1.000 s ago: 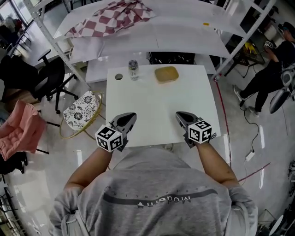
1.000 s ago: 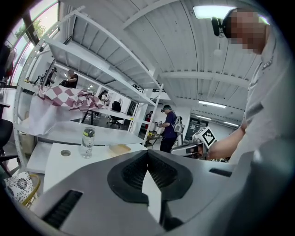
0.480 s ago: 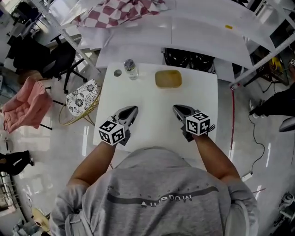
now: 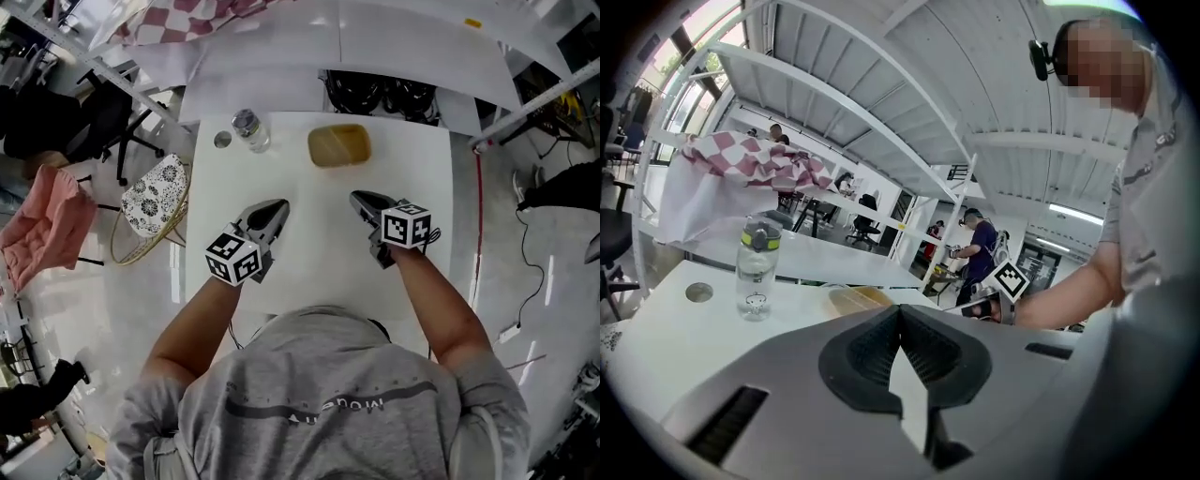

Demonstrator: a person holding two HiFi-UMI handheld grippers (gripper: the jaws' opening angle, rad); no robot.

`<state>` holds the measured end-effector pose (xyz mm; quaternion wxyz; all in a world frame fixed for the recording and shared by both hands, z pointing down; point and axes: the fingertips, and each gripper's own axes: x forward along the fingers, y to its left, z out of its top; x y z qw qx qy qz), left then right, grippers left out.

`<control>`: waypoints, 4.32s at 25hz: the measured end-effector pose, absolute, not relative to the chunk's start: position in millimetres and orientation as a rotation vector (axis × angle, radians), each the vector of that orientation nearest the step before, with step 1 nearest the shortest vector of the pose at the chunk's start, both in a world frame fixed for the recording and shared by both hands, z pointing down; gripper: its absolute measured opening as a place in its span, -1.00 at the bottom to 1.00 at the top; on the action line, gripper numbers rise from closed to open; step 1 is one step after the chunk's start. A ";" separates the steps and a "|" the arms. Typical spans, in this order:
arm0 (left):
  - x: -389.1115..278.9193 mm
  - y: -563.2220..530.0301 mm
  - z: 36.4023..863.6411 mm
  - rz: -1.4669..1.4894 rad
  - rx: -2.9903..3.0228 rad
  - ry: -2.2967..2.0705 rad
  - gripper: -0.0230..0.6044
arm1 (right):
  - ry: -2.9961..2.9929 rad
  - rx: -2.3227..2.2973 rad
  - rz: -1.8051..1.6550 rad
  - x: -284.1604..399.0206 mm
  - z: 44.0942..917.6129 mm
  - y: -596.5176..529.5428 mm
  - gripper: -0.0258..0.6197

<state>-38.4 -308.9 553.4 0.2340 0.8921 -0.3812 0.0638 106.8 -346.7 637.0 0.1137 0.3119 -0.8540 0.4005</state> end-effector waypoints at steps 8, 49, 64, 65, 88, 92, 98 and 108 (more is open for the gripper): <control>-33.5 -330.4 573.0 0.154 2.474 -0.924 -0.90 | -2.507 0.966 1.515 89.5 641.5 -380.2 -0.47; -39.9 -334.2 600.6 0.100 2.433 -0.892 -0.90 | -2.598 0.846 2.141 69.8 633.5 -400.6 -0.79; -59.5 -366.3 486.0 -0.003 2.598 -0.955 -0.90 | -2.779 1.182 1.551 93.5 527.7 -423.0 -0.79; -60.1 -368.9 478.0 -0.009 2.610 -0.955 -0.90 | -2.767 1.208 1.525 95.4 523.2 -424.9 -0.79; -112.9 -384.9 378.9 -0.057 2.788 -0.862 -0.90 | -2.518 1.505 0.469 69.6 433.6 -437.9 -0.79; -122.7 -380.8 371.3 -0.067 2.808 -0.836 -0.90 | -2.479 1.530 0.373 58.5 424.8 -431.8 -0.79; -132.5 -372.6 364.8 -0.080 2.830 -0.817 -0.90 | -2.443 1.555 0.274 48.8 411.4 -421.1 -0.79; -124.5 -347.8 374.9 -0.026 2.806 -0.881 -0.90 | -2.434 1.520 0.194 65.4 415.3 -391.5 -0.79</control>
